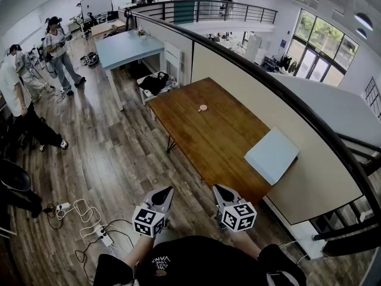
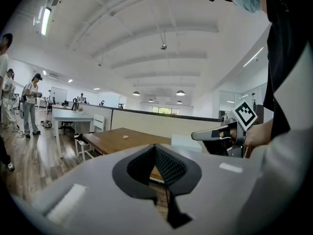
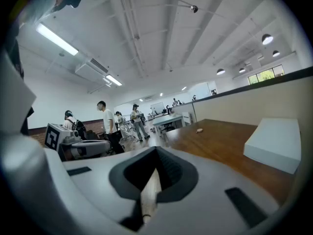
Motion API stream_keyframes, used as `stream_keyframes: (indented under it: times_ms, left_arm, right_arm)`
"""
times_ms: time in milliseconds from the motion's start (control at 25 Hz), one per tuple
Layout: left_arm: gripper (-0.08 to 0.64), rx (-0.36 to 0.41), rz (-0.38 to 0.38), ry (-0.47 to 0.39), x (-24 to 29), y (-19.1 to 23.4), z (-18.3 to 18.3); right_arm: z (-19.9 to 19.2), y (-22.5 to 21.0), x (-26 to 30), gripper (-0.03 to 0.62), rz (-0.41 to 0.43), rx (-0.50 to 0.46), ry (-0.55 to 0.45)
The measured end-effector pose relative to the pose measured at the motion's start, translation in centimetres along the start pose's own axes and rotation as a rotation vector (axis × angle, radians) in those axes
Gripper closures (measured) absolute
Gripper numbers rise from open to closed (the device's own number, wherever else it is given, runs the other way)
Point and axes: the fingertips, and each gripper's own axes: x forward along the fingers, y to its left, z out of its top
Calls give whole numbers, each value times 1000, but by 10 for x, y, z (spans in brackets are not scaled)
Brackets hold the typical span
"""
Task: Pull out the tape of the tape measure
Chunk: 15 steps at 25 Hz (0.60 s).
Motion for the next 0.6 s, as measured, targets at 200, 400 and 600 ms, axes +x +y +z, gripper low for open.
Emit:
stream_keyframes:
  times_ms: [200,400,600]
  left_arm:
    - [549,-19,-6,11,0,16,-5]
    - [548,-33,-25,35,12,46,-11]
    - [520,-31,-46,23,23,90,1]
  right_arm:
    - [-3,5,16,580,-3,3,14]
    - [1,5,43,580,-6,62,-8]
    - [23,1,80,574,-61,49,-51]
